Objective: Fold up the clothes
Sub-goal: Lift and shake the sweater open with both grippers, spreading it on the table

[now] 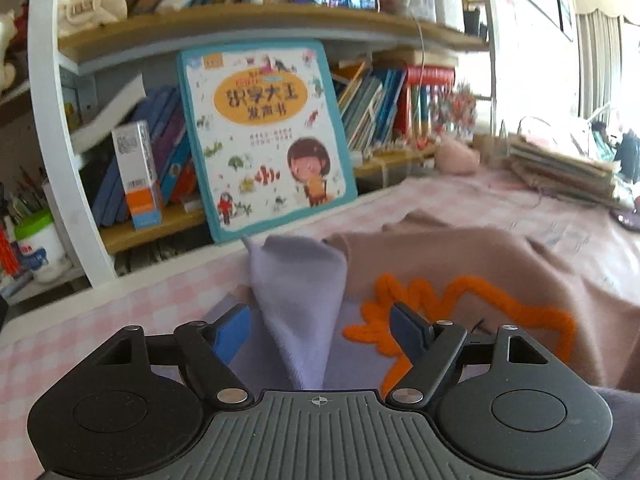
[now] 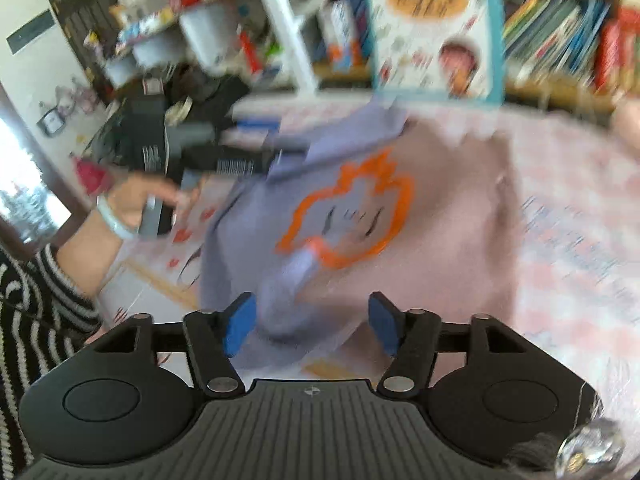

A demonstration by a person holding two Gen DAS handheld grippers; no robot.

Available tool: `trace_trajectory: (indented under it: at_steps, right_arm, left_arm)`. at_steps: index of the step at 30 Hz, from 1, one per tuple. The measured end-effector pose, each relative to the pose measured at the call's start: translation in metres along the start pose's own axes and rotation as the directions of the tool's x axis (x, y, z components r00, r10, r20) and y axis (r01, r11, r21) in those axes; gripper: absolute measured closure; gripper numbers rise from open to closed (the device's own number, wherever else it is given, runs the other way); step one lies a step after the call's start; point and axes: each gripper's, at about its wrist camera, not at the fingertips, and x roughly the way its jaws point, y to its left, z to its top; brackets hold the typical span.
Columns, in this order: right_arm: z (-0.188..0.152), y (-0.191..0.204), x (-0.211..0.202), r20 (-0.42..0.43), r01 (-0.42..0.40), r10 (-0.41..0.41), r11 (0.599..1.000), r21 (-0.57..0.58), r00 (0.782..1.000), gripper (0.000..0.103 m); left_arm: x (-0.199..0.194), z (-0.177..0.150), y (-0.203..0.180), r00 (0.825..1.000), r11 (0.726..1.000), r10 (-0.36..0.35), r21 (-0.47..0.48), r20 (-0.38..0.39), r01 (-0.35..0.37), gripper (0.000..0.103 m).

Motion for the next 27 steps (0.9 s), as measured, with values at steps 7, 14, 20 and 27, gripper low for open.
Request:
trace_trajectory:
  at_steps: [7, 14, 20, 27]
  right_arm:
    - [0.018, -0.053, 0.000, 0.120, 0.226, -0.230, 0.973, 0.041, 0.966, 0.036]
    - [0.041, -0.130, 0.066, 0.078, 0.245, -0.263, 0.951, 0.187, 0.962, 0.038]
    - [0.071, -0.163, 0.118, 0.050, 0.278, -0.294, 0.937, 0.209, 0.954, 0.039]
    - [0.084, -0.160, 0.152, 0.020, 0.299, -0.303, 0.947, 0.112, 0.953, 0.046]
  left_arm:
    - [0.014, -0.009, 0.014, 0.999, 0.997, 0.004, -0.081, -0.037, -0.007, 0.024]
    - [0.020, -0.007, 0.017, 0.999, 0.997, -0.009, -0.077, -0.054, 0.005, 0.024]
    - [0.024, -0.005, 0.019, 0.997, 0.997, -0.002, -0.079, -0.072, -0.004, 0.024]
    - [0.027, -0.005, 0.014, 0.996, 0.998, -0.006, -0.058, -0.084, 0.001, 0.024]
